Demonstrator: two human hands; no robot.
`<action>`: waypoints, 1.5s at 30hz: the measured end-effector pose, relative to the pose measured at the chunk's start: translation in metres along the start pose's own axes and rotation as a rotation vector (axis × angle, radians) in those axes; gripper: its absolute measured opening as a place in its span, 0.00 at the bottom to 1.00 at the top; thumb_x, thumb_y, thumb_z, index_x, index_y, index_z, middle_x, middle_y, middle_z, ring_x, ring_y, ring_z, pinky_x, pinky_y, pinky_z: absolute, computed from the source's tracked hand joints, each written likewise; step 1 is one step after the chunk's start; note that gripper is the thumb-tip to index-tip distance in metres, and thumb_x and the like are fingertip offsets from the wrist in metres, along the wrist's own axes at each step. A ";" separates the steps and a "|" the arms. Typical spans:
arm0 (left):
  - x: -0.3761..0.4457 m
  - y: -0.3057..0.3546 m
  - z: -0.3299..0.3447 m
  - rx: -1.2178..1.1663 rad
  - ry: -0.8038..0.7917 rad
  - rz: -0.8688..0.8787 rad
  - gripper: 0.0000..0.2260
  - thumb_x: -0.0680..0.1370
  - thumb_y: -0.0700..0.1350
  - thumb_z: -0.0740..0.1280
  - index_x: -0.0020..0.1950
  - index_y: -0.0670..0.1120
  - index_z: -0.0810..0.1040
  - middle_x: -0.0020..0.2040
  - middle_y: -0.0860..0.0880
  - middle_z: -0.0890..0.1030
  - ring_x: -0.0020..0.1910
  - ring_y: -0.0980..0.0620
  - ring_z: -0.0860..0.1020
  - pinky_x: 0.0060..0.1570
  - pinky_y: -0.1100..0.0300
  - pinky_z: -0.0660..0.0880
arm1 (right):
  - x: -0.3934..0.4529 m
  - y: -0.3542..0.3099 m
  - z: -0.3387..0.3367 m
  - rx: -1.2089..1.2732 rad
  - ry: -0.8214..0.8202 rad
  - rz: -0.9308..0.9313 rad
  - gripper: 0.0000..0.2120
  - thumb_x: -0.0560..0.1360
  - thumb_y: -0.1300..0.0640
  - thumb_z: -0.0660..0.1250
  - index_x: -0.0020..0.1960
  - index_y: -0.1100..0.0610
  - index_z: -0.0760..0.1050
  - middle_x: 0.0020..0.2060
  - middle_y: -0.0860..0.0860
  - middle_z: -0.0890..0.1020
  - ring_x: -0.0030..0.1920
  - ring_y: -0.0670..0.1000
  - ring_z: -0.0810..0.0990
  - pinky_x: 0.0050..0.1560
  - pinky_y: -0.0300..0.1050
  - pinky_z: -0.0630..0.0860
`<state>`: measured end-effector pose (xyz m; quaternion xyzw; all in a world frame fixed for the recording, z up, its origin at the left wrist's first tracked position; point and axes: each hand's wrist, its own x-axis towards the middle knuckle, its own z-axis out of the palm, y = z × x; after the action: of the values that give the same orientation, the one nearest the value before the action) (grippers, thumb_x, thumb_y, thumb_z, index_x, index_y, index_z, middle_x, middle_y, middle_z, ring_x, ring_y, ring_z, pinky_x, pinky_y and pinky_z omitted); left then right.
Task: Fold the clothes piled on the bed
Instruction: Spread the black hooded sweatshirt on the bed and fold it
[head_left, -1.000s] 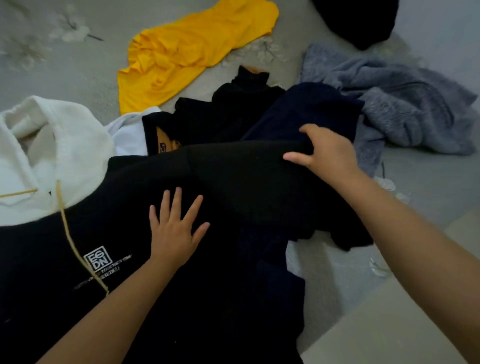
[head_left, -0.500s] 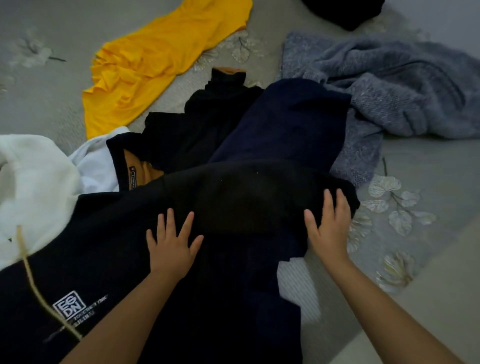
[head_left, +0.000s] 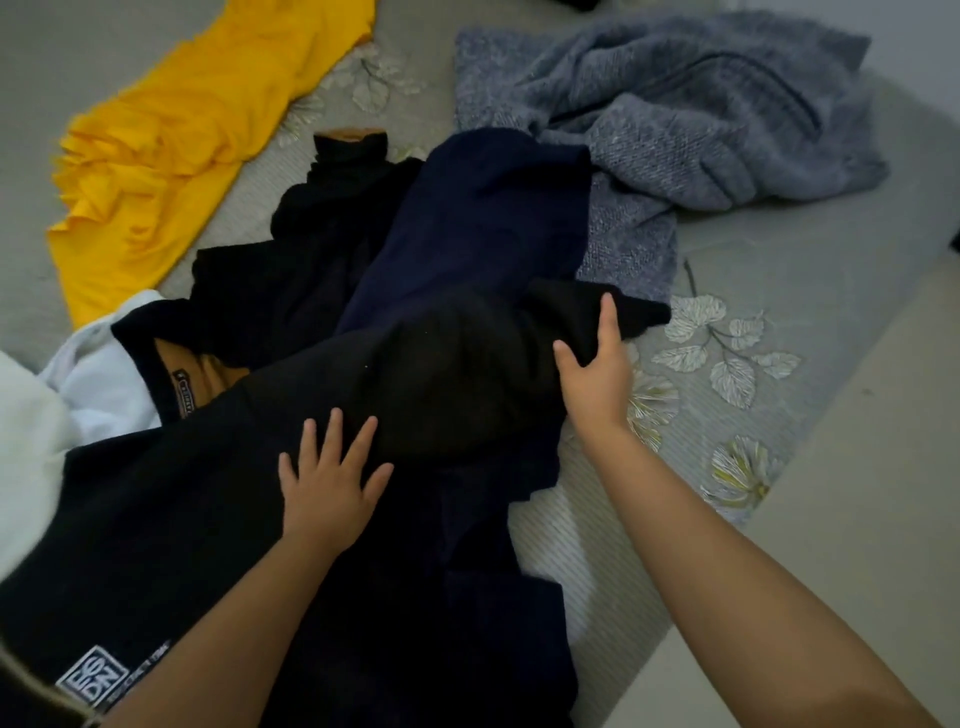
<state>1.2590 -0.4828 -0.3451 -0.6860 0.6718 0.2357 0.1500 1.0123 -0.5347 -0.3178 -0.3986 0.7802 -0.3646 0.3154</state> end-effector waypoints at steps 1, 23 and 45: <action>0.002 0.001 -0.002 -0.013 -0.028 -0.004 0.26 0.80 0.58 0.48 0.75 0.56 0.41 0.76 0.49 0.41 0.74 0.45 0.39 0.71 0.44 0.43 | -0.001 -0.007 -0.002 -0.059 0.001 -0.073 0.32 0.77 0.60 0.62 0.75 0.53 0.49 0.67 0.59 0.67 0.66 0.54 0.66 0.59 0.32 0.58; -0.277 -0.317 0.070 -0.412 0.502 -0.659 0.32 0.73 0.55 0.50 0.67 0.35 0.69 0.67 0.31 0.67 0.67 0.28 0.62 0.65 0.37 0.59 | -0.356 -0.086 0.247 -0.404 -0.674 -1.416 0.29 0.66 0.52 0.63 0.67 0.51 0.66 0.63 0.56 0.76 0.63 0.57 0.74 0.52 0.52 0.75; -0.250 -0.341 0.070 -0.755 0.845 -0.693 0.17 0.78 0.41 0.62 0.66 0.40 0.72 0.56 0.39 0.79 0.58 0.41 0.75 0.58 0.48 0.65 | -0.292 -0.041 0.222 -0.966 -0.657 -1.355 0.26 0.48 0.72 0.80 0.46 0.68 0.81 0.52 0.64 0.81 0.49 0.64 0.81 0.45 0.62 0.76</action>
<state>1.5919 -0.2159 -0.3107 -0.9012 0.2847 0.1036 -0.3100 1.3432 -0.3735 -0.3440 -0.9476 0.3160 0.0281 0.0376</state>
